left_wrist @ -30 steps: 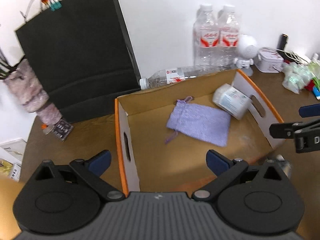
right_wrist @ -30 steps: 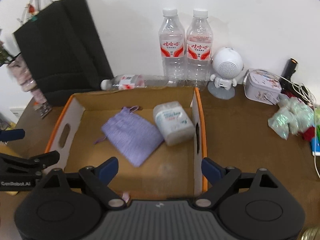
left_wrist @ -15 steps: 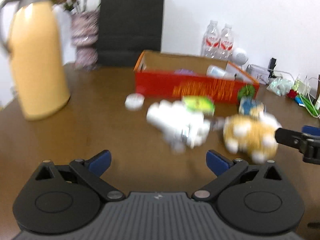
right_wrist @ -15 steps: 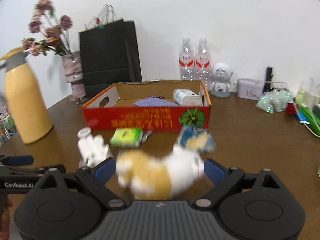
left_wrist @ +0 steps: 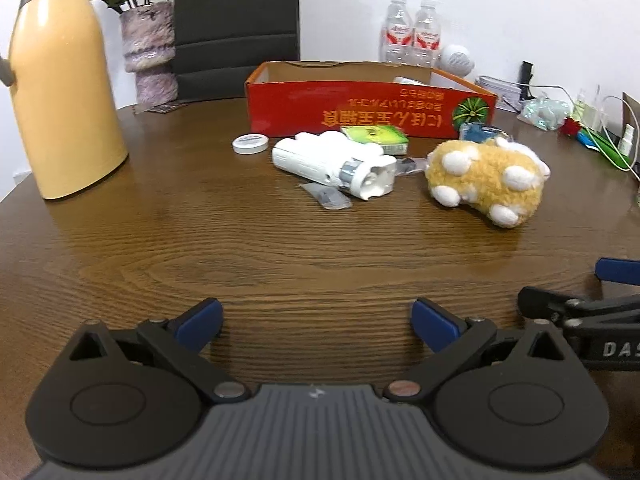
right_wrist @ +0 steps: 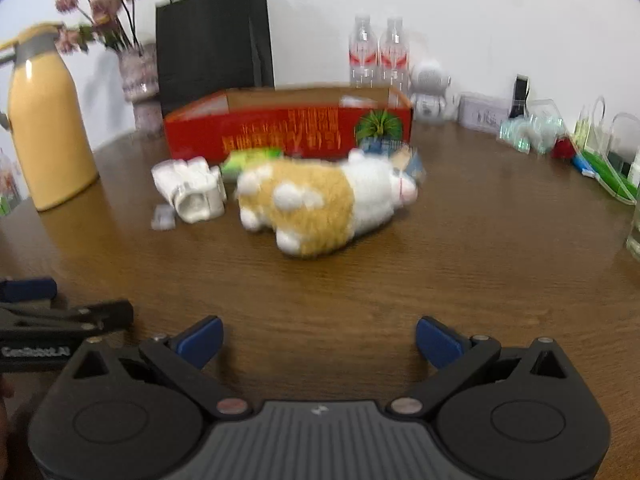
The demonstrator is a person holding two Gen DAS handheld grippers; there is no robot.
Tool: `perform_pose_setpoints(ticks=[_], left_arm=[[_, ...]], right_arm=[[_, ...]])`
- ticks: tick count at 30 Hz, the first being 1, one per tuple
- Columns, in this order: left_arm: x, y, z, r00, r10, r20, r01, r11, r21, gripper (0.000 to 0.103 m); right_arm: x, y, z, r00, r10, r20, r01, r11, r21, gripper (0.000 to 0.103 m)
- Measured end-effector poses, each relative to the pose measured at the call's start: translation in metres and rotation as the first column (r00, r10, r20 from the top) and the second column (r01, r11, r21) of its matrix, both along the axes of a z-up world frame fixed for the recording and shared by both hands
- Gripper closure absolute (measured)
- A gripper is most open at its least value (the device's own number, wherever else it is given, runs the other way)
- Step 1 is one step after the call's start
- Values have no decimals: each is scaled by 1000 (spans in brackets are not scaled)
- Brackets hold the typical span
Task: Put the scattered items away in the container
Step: 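Move both tools back toward the items on the table, then grasp the clear plastic packet with the left tool while the right tool grasps the plush sheep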
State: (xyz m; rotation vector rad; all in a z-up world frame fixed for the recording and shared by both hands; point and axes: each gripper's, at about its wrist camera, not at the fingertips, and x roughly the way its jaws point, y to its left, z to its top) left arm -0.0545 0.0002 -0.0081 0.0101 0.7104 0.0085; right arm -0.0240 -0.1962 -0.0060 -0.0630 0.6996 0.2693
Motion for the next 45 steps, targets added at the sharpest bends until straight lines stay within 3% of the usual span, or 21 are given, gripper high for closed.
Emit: perform_pose_setpoints(ticks=[31, 33, 35, 37, 39, 41, 42, 44, 45], left_arm=[[-2, -1, -2, 1000, 1, -1, -1, 1000, -4, 0], [0, 0, 0, 999, -41, -3, 41, 999, -13, 0], [8, 5, 7, 989, -149, 4, 149, 988, -42, 0], [20, 13, 17, 976, -212, 50, 215, 976, -47, 0], [43, 21, 23, 966, -249, 75, 252, 967, -30, 0], [74, 27, 23, 962, -274, 24, 275, 960, -46, 7], [89, 29, 22, 959, -282, -2, 281, 957, -71, 14], [112, 34, 17, 957, -290, -22, 284, 947, -152, 21], [120, 35, 13, 954, -300, -21, 292, 940, -175, 33]], right_arm=[[-1, 2, -1, 1000, -3, 1, 3, 1000, -12, 0], [-1, 2, -1, 1000, 2, 1, -2, 1000, -13, 0], [2, 2, 1, 999, 40, -10, -40, 999, -28, 0], [9, 0, 10, 994, 107, -24, -107, 994, -32, 0], [20, -5, 27, 989, 146, 26, -146, 989, 1, 0], [35, -8, 39, 985, 150, 83, -152, 988, 22, 0], [46, -7, 43, 983, 154, 100, -157, 987, 21, 0], [65, -6, 48, 981, 160, 113, -162, 987, 6, 0], [73, -6, 50, 979, 160, 129, -162, 987, 6, 0]])
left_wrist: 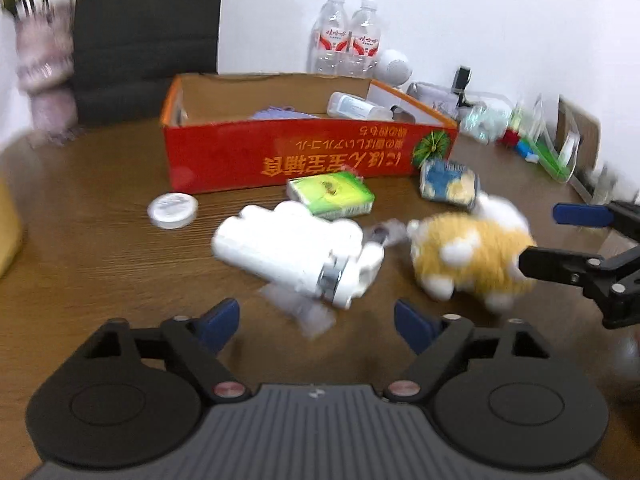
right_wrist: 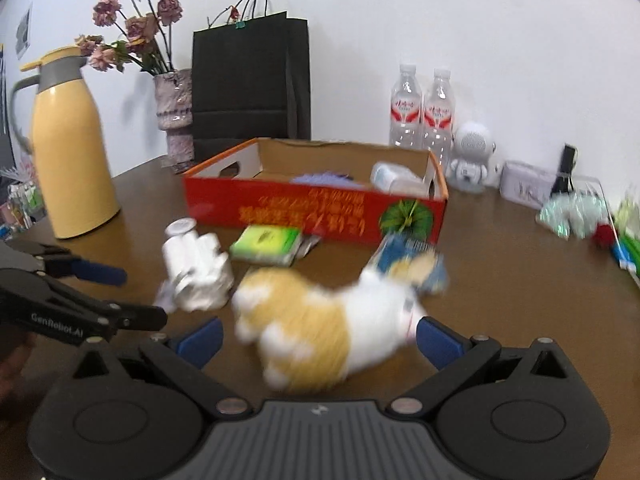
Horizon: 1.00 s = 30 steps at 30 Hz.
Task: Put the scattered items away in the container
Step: 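Grasp the clear plastic packet with the left tool while the right tool grasps the plush sheep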
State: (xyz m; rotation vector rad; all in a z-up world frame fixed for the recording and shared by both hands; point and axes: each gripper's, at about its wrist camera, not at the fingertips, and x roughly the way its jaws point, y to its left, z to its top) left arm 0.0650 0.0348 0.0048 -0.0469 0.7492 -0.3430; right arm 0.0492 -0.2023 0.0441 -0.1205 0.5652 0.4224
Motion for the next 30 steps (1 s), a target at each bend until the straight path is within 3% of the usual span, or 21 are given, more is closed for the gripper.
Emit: perform_pose_setpoints(ticks=[1, 5, 9, 13, 16, 19, 20, 22, 23, 25, 26, 27, 30], left_arm=[[5, -1, -4, 1000, -6, 0, 6, 1000, 0, 43], [-2, -2, -12, 997, -30, 70, 24, 996, 80, 56], [-7, 12, -11, 997, -24, 71, 19, 998, 67, 74], [-6, 21, -11, 999, -14, 50, 12, 1000, 29, 81], [-6, 24, -9, 999, 5, 44, -6, 999, 37, 83], [-7, 32, -8, 999, 14, 36, -16, 999, 48, 79], [-8, 35, -9, 999, 12, 37, -13, 999, 38, 76], [-10, 34, -9, 999, -10, 41, 9, 1000, 24, 52], [-12, 31, -9, 999, -23, 47, 21, 999, 31, 52], [-14, 25, -11, 997, -34, 66, 29, 997, 68, 58], [-14, 25, -11, 997, -27, 68, 22, 997, 74, 73], [-13, 28, -10, 998, -14, 62, 10, 998, 67, 82], [-13, 38, -9, 999, 16, 40, -18, 999, 31, 83]], right_arm=[[7, 0, 2, 1000, 6, 20, -7, 1000, 10, 0], [28, -2, 1, 998, 34, 50, -34, 999, 4, 0], [43, -12, -13, 999, 12, -34, -11, 999, 31, 0], [45, -25, -18, 994, 19, -104, -7, 993, 117, 0], [43, -29, -21, 984, 61, -169, -34, 987, 158, 0], [35, -32, -19, 944, 226, -240, -161, 952, 259, 2], [33, -34, -18, 933, 262, -245, -187, 938, 293, 2], [27, -41, -13, 934, 282, -217, -206, 926, 318, 2], [25, -43, -9, 941, 281, -191, -213, 926, 311, 1], [22, -45, -4, 947, 287, -146, -243, 935, 260, 1], [19, -42, -3, 947, 293, -131, -262, 942, 209, 1], [15, -40, -3, 947, 299, -119, -279, 947, 161, 1], [8, -34, -6, 927, 359, -107, -345, 929, 131, 1]])
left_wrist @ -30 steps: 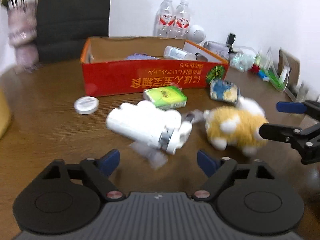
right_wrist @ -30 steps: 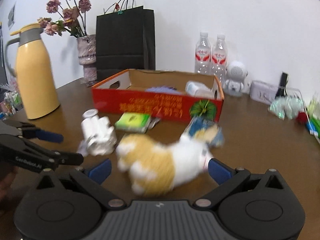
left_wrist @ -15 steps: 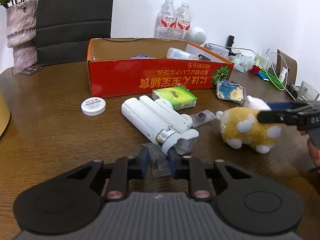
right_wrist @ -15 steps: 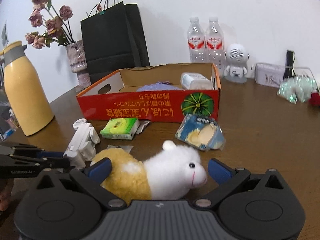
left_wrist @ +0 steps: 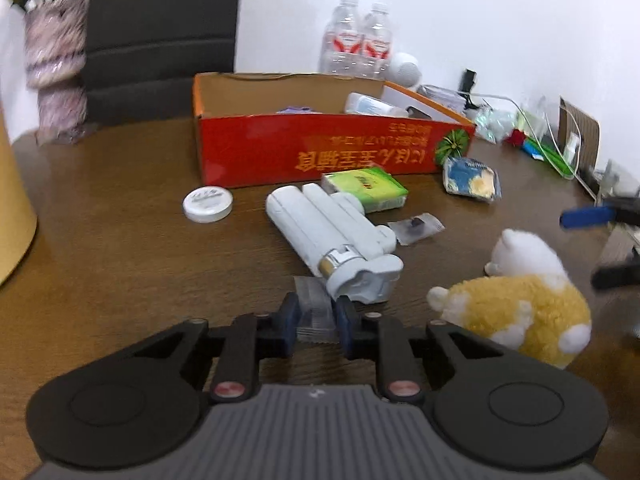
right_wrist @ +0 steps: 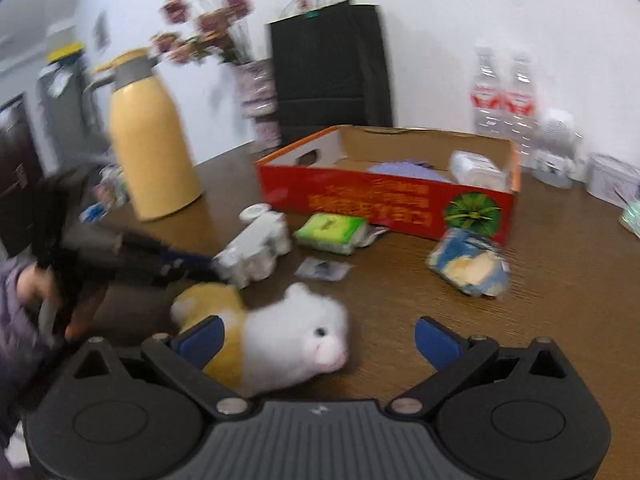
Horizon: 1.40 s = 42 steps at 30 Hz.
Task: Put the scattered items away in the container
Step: 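Grasp the clear plastic packet with the left tool while the right tool grasps the plush sheep, then carry the packet and plush sheep into the cardboard box while both tools release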
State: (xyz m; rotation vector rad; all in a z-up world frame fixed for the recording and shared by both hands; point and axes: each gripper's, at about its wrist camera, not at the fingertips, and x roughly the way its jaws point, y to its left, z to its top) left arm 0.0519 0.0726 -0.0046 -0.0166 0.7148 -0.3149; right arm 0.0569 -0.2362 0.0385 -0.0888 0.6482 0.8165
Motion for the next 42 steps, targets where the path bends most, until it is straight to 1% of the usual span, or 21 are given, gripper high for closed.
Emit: perform_pose_setpoints(ticks=[2, 5, 9, 11, 13, 14, 16, 18, 19, 21, 22, 24, 25, 27, 30, 31, 32, 33, 35, 38, 42], left_arm=[[-5, 4, 0, 1000, 19, 3, -19, 1000, -2, 83], [-12, 10, 0, 999, 48, 6, -48, 999, -21, 84], [-23, 21, 5, 995, 91, 40, -89, 994, -58, 84], [-28, 24, 8, 992, 110, 60, -105, 991, -77, 84], [-32, 25, 9, 992, 112, 67, -106, 990, -88, 84], [-33, 24, 9, 991, 111, 69, -104, 990, -93, 84], [-38, 23, 10, 991, 114, 75, -106, 989, -106, 84], [-43, 25, 12, 990, 121, 76, -111, 986, -125, 84], [-46, 25, 12, 989, 122, 79, -111, 985, -131, 84], [-54, 23, 14, 989, 120, 85, -107, 984, -145, 84], [-58, 23, 15, 989, 116, 86, -102, 983, -151, 84], [-66, 21, 16, 990, 112, 88, -96, 982, -165, 84], [-70, 21, 16, 990, 111, 87, -95, 981, -171, 84], [-78, 21, 16, 989, 120, 86, -103, 978, -183, 84], [-93, 25, 17, 985, 148, 86, -129, 972, -194, 84], [-97, 27, 18, 984, 155, 85, -137, 971, -194, 84], [-101, 28, 19, 983, 161, 84, -142, 971, -193, 84], [-105, 28, 19, 983, 165, 85, -147, 970, -193, 84], [-113, 28, 22, 981, 169, 95, -148, 970, -195, 84], [-121, 26, 27, 979, 167, 117, -142, 970, -197, 84], [-103, 18, 37, 989, 117, 92, -95, 972, -215, 84]], right_arm=[[-2, 10, -2, 999, 36, 3, -36, 999, 6, 1], [-14, 29, -7, 998, 55, 42, -53, 998, -39, 0], [-15, 41, -15, 999, 45, 3, -45, 999, -2, 0], [-14, 45, -16, 1000, -22, 4, 22, 1000, 9, 1], [-20, 47, -17, 987, -161, -12, 162, 987, 20, 1], [-24, 49, -17, 977, -212, -31, 212, 977, 22, 1], [-40, 54, -16, 953, -277, -121, 282, 959, 21, 0], [-58, 56, -10, 960, -180, -213, 201, 976, 81, 4], [-63, 52, -5, 968, -117, -224, 149, 980, 133, 4], [-71, 37, 10, 986, -54, -160, 85, 978, 190, 0], [-73, 31, 16, 995, -40, -86, 54, 984, 167, 0], [-70, 28, 22, 998, 8, 70, -10, 1000, 23, 0], [-65, 30, 22, 993, 37, 112, -32, 998, -45, 0], [-52, 42, 19, 984, 134, 115, -117, 983, -145, 0], [-40, 74, 9, 955, 291, 55, -276, 941, -197, 0], [-37, 88, 5, 941, 334, 49, -318, 924, -211, 1], [-32, 101, -1, 931, 361, 42, -343, 910, -234, 7], [-27, 114, -7, 930, 367, 28, -348, 901, -261, 22], [-20, 132, -20, 936, 351, -29, -344, 893, -291, 42], [-28, 130, -25, 956, 290, -38, -291, 930, -224, 51], [-50, 89, -13, 997, 67, -37, -71, 987, -144, 54]])
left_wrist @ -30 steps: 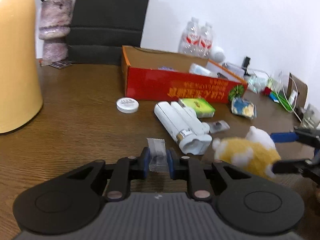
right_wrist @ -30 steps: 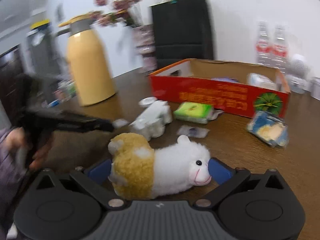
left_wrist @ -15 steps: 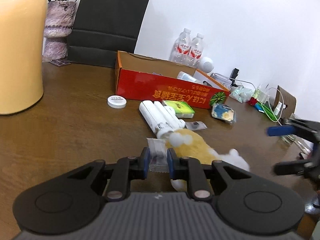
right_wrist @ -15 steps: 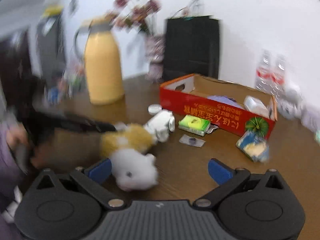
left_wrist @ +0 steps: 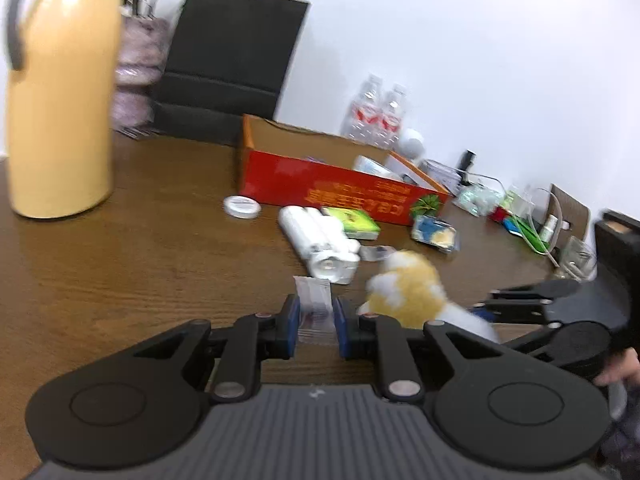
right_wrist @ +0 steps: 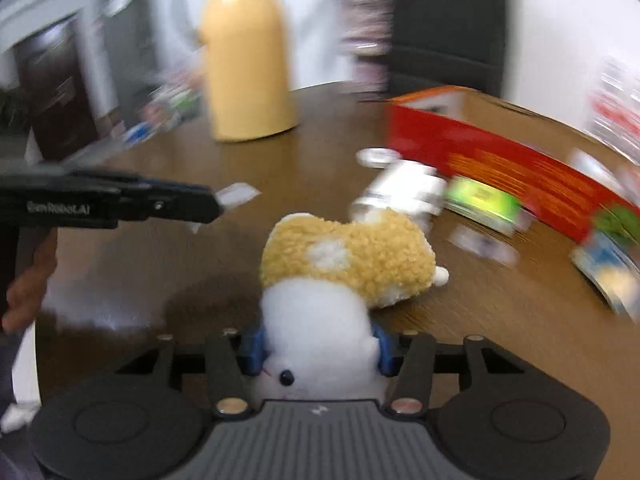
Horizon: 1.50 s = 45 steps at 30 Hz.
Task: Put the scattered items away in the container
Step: 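Carry the packet and plush sheep into the cardboard box while both tools release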
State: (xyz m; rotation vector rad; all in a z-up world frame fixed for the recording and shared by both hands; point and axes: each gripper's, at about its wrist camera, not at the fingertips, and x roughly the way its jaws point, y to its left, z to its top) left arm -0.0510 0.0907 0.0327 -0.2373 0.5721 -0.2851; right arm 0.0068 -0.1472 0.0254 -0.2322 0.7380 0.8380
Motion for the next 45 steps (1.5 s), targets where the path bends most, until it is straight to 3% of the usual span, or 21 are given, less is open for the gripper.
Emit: perform_pose_setpoints(ticks=[5, 9, 10, 12, 14, 17, 20, 24, 26, 27, 28, 31, 32, 34, 38, 40, 45], left_arm=[[60, -14, 45, 994, -74, 77, 71, 997, 34, 84], [152, -19, 71, 997, -68, 39, 68, 998, 17, 84], [177, -23, 73, 998, -56, 27, 55, 997, 45, 84], [226, -29, 69, 1000, -14, 1, 14, 996, 91, 84], [270, -27, 59, 999, 34, -25, -32, 996, 88, 84], [318, -18, 40, 991, 120, -53, -115, 990, 86, 84], [351, -17, 26, 988, 130, -85, -115, 980, 165, 84], [376, -14, 17, 987, 110, -121, -86, 979, 187, 82], [384, -10, 15, 986, 134, -99, -113, 974, 194, 74], [387, -8, 14, 985, 147, -90, -127, 972, 199, 64], [390, -6, 14, 984, 155, -88, -136, 972, 191, 59], [390, 2, 18, 983, 140, -115, -126, 984, 125, 50], [388, 5, 21, 984, 135, -118, -123, 987, 101, 46], [387, 6, 27, 986, 107, -125, -99, 993, 65, 25], [376, -5, 34, 980, 78, -182, -62, 994, 94, 16], [370, -12, 38, 979, 63, -194, -42, 993, 108, 0], [350, -27, 40, 978, 48, -201, -16, 988, 156, 0]], right_arm=[[33, -41, 55, 971, -236, 26, 231, 965, 126, 54], [112, -45, 101, 936, -353, -5, 344, 909, 237, 54], [138, -39, 106, 929, -368, -35, 365, 898, 245, 54], [193, -24, 109, 914, -387, -123, 406, 880, 247, 54], [242, 0, 106, 898, -394, -193, 432, 872, 229, 54], [301, 45, 90, 880, -419, -225, 458, 874, 162, 54], [338, 75, 71, 870, -426, -249, 460, 882, 99, 54], [375, 104, 39, 849, -444, -286, 474, 880, 40, 53], [390, 112, 25, 839, -454, -300, 485, 874, 35, 50], [398, 113, 20, 830, -464, -309, 499, 866, 40, 48], [404, 112, 16, 816, -478, -325, 517, 855, 40, 48], [412, 103, 9, 767, -517, -380, 570, 821, 34, 29], [412, 99, 9, 756, -522, -394, 581, 813, 36, 22], [406, 89, 17, 750, -522, -407, 587, 808, 46, 20], [384, 73, 46, 774, -544, -325, 573, 819, -5, 16], [379, 60, 55, 780, -552, -294, 562, 825, -59, 15], [361, 10, 59, 751, -593, -289, 577, 803, -147, 15]])
